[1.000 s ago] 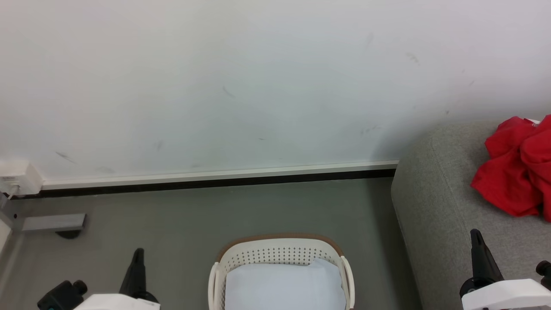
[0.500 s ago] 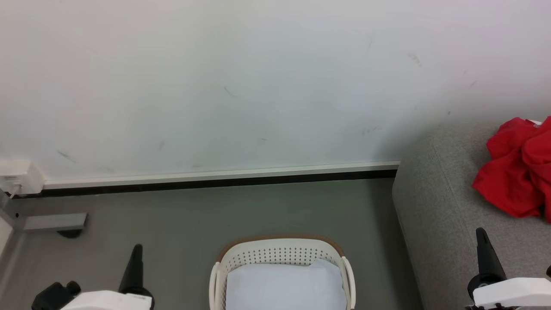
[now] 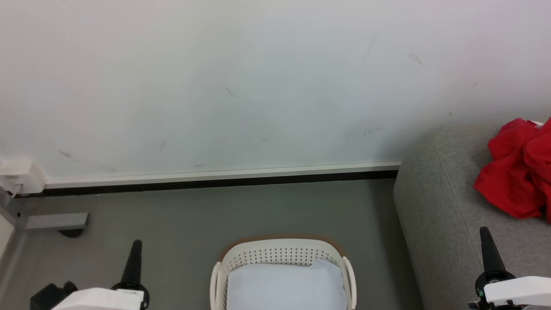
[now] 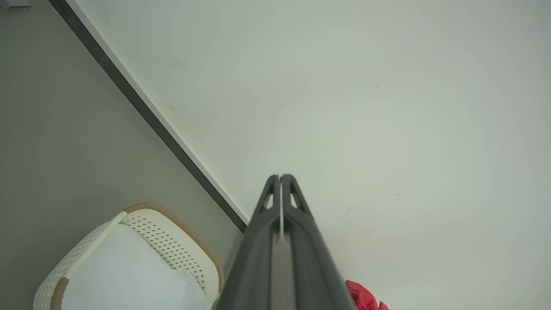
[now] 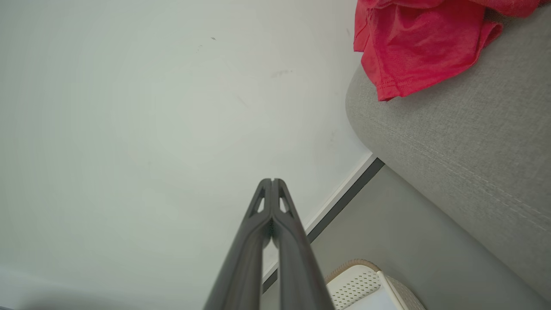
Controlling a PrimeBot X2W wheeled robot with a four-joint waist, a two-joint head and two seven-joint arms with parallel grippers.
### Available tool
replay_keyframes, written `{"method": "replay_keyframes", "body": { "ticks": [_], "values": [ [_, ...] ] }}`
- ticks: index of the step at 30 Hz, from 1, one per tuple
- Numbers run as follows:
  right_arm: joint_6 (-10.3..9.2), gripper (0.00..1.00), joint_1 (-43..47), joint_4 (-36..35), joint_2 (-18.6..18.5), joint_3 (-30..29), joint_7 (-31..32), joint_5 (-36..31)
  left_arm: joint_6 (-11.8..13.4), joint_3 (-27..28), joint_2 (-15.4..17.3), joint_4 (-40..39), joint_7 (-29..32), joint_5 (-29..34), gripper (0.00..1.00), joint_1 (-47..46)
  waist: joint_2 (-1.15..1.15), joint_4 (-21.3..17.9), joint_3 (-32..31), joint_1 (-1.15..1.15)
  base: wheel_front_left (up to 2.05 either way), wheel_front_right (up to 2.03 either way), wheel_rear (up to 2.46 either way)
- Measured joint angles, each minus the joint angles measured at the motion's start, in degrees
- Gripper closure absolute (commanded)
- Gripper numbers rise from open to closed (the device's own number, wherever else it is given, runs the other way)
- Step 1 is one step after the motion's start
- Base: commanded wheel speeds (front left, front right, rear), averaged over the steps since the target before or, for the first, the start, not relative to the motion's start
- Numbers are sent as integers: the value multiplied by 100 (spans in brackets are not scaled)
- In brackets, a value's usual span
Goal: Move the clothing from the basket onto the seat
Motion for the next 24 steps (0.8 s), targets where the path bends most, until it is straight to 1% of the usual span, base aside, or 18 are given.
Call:
{"method": "replay_keyframes", "body": {
  "ticks": [10,12,24],
  "values": [
    [0,100,1,-55,10,-74,123,503,-24,55,-14,-63,143,-456,100,-16,0,15,-4,0,0,0,0],
    [0,100,1,-77,13,-97,168,632,-25,77,-20,-85,191,-659,100,-26,0,20,-5,0,0,0,0],
    [0,100,2,-127,20,-163,302,1194,-52,138,-46,-149,323,-1149,100,-51,0,38,-10,0,0,0,0]
  ]
}}
